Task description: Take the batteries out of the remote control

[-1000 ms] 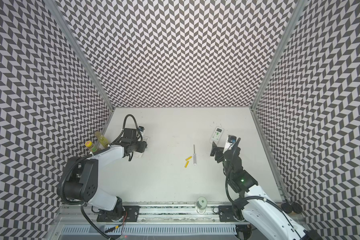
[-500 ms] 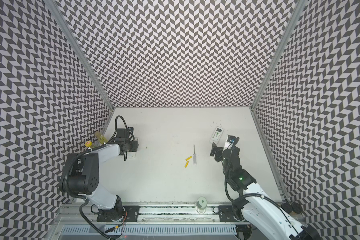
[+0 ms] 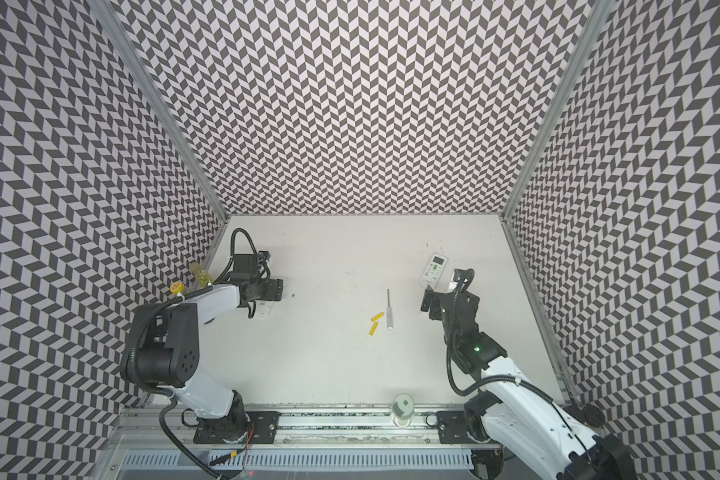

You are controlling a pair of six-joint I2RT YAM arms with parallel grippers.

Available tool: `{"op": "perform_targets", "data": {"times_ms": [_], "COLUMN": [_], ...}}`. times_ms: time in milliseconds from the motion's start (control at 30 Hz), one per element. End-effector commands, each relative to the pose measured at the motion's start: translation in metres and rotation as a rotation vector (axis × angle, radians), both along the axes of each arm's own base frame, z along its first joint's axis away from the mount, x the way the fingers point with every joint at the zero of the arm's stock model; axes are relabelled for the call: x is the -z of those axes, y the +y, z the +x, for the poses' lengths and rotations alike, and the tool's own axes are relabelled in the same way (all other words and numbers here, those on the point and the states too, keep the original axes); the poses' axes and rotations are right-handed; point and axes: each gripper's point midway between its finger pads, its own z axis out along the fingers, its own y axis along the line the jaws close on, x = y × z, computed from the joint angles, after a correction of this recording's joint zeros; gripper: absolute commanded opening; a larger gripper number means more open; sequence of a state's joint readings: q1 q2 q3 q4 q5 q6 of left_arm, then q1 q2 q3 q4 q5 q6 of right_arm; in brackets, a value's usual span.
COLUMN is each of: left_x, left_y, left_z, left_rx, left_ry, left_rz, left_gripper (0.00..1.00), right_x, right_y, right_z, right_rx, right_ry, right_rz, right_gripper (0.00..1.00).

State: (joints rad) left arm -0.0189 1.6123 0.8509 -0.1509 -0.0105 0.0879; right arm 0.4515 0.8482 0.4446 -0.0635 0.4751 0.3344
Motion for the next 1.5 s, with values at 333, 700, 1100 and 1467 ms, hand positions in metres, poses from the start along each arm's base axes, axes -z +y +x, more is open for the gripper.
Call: {"op": "perform_targets", "data": {"times_ms": [333,700,1100,1467], "left_x": [-0.09,-0.111,-0.115,-0.119], "left_y": [-0.032,-0.063,-0.093,-0.103], "left_z": [-0.02,-0.03,-0.037,-0.04], "left_rx": [0.173,0.258,0.367,0.405], "left_ry": [-0.321,-0.365,-0.36,-0.379], "left_rz": [-0.109,-0.244,-0.247,-0.206], "left_gripper": [1.0,1.0,1.0,1.0], "right_x": [-0.011,0.023,0.078,0.114], "right_y": [0.0,-0.009,-0.003,-0.006], "right_z": [0.037,0.077,0.143,0.17], "right_rx": [0.078,0.151,0.185,0.23], "right_ry": [0.013,0.102,0.273,0.346], "right_rz": [0.038,0.064,0.086,0.049], "right_gripper": [1.0,0.96,0.89,0.84]}}
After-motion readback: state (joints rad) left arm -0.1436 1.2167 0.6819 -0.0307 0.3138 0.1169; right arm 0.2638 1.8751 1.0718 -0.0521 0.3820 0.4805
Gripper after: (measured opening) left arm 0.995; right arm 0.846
